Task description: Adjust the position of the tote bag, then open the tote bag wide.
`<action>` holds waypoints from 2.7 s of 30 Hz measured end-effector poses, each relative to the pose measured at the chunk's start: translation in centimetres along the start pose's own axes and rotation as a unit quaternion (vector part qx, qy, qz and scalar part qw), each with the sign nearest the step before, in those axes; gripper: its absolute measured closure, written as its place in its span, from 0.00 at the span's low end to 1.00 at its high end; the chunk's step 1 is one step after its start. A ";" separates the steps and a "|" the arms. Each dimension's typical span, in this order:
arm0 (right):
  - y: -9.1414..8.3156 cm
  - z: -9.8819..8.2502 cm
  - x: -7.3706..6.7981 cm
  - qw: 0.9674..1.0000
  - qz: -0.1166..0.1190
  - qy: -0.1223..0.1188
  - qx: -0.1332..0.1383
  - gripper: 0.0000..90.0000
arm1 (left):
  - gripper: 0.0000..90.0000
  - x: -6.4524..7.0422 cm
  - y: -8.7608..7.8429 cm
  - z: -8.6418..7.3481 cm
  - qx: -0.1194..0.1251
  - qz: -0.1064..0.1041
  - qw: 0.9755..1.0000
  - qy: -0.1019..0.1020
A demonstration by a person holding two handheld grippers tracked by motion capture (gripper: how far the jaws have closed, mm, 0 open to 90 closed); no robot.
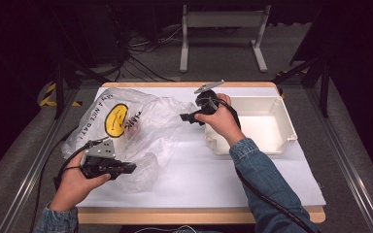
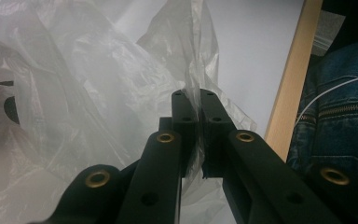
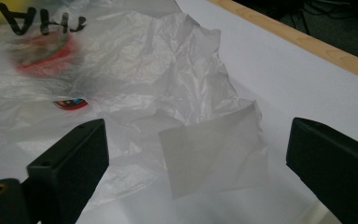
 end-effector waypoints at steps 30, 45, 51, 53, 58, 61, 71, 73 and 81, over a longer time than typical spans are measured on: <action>-9.2 -1.5 -4.6 0.999 0.039 -0.036 0.009 0.99 | 0.97 -2.0 -0.6 0.0 0.005 0.041 0.999 -0.007; -12.2 -6.2 -8.7 0.997 0.068 -0.018 0.015 0.99 | 0.97 -3.6 -1.9 -0.3 0.007 0.068 0.997 -0.016; -13.1 -6.6 -9.8 0.997 0.072 -0.026 0.009 0.99 | 0.97 -3.9 -2.6 -0.2 0.017 0.072 0.997 -0.017; -13.3 -6.7 -10.1 0.997 0.074 -0.029 0.008 0.99 | 0.97 -4.0 -2.8 -0.1 0.017 0.072 0.997 -0.014; -13.6 -6.5 -10.4 0.997 0.075 -0.031 0.013 0.98 | 0.98 -3.7 -3.2 -0.2 0.019 0.073 0.997 -0.014; -13.7 -6.4 -10.4 0.997 0.071 -0.033 0.019 0.96 | 0.98 -3.8 -3.4 -0.2 0.021 0.076 0.997 -0.014; -13.9 -5.0 -10.3 0.996 0.012 -0.045 0.075 0.24 | 0.99 -3.8 -3.7 0.7 0.045 0.087 0.995 -0.005; -13.9 -4.4 -10.7 0.994 0.007 -0.061 0.087 0.20 | 0.99 -3.7 -3.7 1.0 0.051 0.091 0.994 0.001; -13.4 -2.0 -11.8 0.989 0.004 -0.099 0.111 0.14 | 1.00 -3.6 -3.8 2.0 0.075 0.103 0.992 0.009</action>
Point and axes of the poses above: each handheld gripper's, and its own axes: y roughly forward along the jaws, z roughly out of its top, x roughly to its right, the point moved 5 cm from there along y, roughly forward along the jaws, and after that the axes turned 5 degrees about x, right-handed, at the moved point
